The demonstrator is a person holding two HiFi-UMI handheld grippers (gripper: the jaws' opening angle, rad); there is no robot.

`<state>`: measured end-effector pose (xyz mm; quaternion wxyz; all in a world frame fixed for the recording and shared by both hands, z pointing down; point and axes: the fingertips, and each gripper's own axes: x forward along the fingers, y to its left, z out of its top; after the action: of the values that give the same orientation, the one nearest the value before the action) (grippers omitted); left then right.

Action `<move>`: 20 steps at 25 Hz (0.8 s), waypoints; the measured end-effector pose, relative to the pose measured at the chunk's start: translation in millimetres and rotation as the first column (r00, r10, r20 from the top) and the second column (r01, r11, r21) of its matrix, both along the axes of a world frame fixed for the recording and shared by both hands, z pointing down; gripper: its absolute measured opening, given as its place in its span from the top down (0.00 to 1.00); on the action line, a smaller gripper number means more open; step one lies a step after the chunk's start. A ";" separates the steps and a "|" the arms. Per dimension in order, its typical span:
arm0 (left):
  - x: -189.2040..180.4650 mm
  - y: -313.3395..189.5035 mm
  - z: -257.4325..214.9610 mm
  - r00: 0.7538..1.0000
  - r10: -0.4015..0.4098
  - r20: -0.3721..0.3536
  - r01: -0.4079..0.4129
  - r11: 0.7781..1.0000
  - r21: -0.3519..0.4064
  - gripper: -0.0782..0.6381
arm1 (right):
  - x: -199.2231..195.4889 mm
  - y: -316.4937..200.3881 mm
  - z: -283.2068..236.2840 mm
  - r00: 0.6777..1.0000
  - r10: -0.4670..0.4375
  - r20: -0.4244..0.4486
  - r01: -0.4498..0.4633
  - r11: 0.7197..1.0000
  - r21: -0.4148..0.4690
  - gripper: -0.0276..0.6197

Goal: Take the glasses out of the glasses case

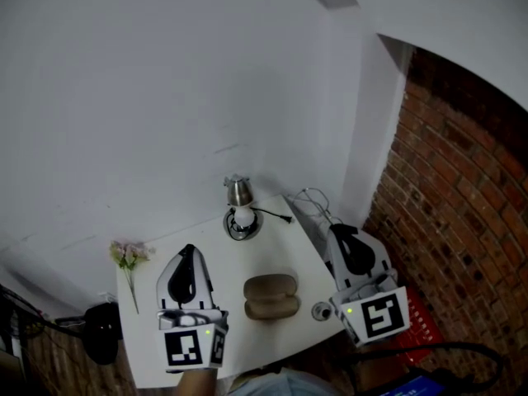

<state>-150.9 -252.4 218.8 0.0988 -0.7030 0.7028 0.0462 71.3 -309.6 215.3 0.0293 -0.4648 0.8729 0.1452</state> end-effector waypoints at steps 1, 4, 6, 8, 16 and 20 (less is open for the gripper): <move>0.3 -0.5 -0.1 1.000 -0.007 -0.002 0.006 1.000 -0.012 0.88 | 0.6 0.1 -1.1 1.000 0.002 0.001 -0.002 1.000 0.005 0.91; 1.7 -0.7 -0.6 1.000 -0.005 0.001 0.005 1.000 -0.014 0.88 | 1.3 0.2 -2.7 1.000 0.009 0.002 -0.009 1.000 0.014 0.91; 2.0 -0.6 1.0 1.000 -0.005 0.000 0.005 1.000 -0.017 0.88 | 1.9 0.6 -2.6 1.000 0.012 0.001 -0.012 1.000 0.015 0.92; 2.1 -0.6 1.3 1.000 -0.006 -0.001 0.006 1.000 -0.020 0.88 | 2.0 0.8 -2.8 1.000 0.012 0.004 -0.012 1.000 0.015 0.91; 4.0 0.5 0.6 1.000 0.020 0.023 -0.021 0.999 0.039 0.88 | 3.3 1.0 -1.4 1.000 0.016 0.004 -0.016 1.000 0.009 0.92; 3.8 -0.3 1.5 1.000 0.018 0.018 -0.018 0.999 0.034 0.88 | 3.9 0.2 -1.1 1.000 0.018 0.004 -0.018 1.000 0.009 0.91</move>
<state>-147.0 -252.7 220.4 0.1164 -0.7079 0.6946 0.0528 75.1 -309.4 214.2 0.0318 -0.4726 0.8680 0.1488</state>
